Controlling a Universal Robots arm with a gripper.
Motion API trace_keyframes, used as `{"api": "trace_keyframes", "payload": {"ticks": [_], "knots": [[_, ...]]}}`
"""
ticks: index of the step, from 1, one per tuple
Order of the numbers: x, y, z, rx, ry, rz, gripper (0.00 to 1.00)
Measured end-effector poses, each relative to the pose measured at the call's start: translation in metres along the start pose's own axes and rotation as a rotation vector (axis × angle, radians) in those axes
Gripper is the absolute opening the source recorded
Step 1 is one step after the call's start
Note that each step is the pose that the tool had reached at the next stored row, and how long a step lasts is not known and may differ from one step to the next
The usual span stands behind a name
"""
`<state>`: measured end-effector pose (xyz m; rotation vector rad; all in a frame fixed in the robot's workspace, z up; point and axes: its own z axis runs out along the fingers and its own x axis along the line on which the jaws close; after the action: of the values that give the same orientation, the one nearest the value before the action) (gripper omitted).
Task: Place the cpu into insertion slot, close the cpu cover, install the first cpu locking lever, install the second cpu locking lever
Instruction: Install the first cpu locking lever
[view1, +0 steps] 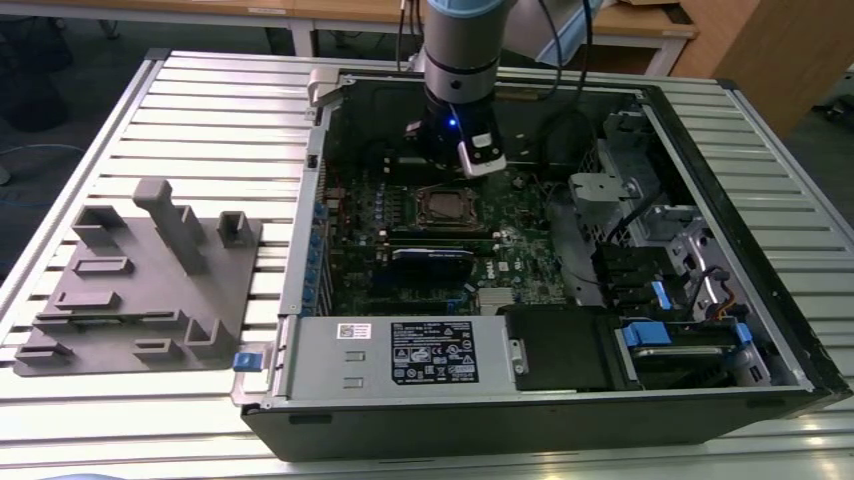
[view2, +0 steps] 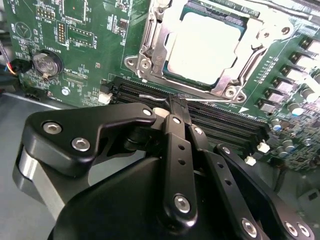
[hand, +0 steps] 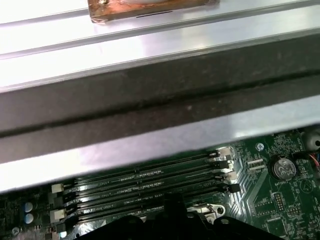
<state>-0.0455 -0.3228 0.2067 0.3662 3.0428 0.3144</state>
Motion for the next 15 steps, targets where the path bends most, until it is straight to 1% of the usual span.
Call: {"api": "trace_keyframes", "payload": {"ticks": [3,8,13,15], "knots": [[0.0003,0.0014,0.0003,0.0030,-0.0047,0.019,0.11],[0.0012,0.0049,0.0011,0.0061,-0.0097,0.039,0.11],[0.0014,0.0059,0.0014,0.0072,-0.0112,0.044,0.11],[0.0014,0.0059,0.0015,0.0096,-0.0118,0.044,0.11]]}}
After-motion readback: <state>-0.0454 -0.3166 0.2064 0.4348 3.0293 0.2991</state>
